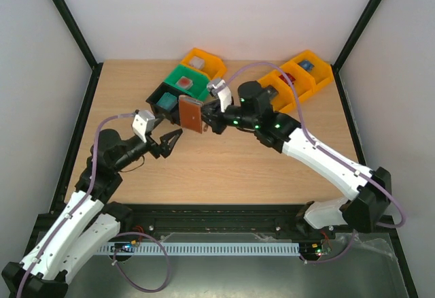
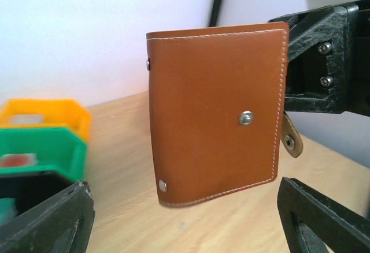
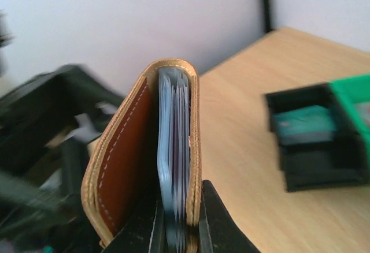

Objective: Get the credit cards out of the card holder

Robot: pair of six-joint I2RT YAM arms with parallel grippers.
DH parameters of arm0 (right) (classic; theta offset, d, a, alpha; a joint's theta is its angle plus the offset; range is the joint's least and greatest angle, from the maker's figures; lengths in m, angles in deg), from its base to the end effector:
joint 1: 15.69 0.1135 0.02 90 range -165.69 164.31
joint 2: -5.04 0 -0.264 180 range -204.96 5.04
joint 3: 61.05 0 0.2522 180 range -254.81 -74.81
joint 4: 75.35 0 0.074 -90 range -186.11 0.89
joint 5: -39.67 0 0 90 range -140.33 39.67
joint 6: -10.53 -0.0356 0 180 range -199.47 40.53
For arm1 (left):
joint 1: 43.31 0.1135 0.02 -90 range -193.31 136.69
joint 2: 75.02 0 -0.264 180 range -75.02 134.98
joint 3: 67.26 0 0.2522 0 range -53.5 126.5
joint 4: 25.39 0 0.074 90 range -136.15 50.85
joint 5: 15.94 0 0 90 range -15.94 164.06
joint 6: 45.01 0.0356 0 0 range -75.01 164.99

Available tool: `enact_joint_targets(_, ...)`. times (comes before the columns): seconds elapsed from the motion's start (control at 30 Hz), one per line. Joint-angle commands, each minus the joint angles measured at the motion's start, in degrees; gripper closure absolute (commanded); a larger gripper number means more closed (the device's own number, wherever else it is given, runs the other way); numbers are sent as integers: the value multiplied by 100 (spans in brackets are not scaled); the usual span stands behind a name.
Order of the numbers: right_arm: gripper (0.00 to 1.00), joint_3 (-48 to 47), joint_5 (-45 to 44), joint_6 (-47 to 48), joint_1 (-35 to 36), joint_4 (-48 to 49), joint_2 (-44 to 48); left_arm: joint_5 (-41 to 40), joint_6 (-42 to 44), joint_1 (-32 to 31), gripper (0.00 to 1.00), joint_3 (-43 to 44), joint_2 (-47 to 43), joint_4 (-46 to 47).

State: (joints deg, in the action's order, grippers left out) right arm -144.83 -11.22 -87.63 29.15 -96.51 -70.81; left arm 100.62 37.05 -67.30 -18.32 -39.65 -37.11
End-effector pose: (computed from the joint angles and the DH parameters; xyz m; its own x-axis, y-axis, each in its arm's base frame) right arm 0.1999 0.2304 0.3810 -0.3001 -0.1431 -0.9431 -0.9496 0.1389 0.2811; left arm 0.1358 -0.0778 0.3289 -0.0774 -0.1008 -0.9919 0.7686 0.6276 -0.1238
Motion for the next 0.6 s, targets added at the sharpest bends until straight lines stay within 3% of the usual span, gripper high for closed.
enact_joint_targets(0.0, 98, -639, -3466, -751, 630, -425, -447, -1149, 255, 43, 12, -114, -61, 165)
enact_joint_targets(0.1, 98, -1019, -5064, -850, 1238, -717, -811, -1051, 227, 36, 6, -133, -44, 201)
enact_joint_targets(0.2, 98, -1311, -5598, -837, 1665, -807, -1111, -1092, 219, 30, 1, -138, -12, 260)
enact_joint_targets(0.57, 98, -1672, -5028, -606, 2059, -776, -1411, -2019, 372, 26, 1, -200, 110, 192)
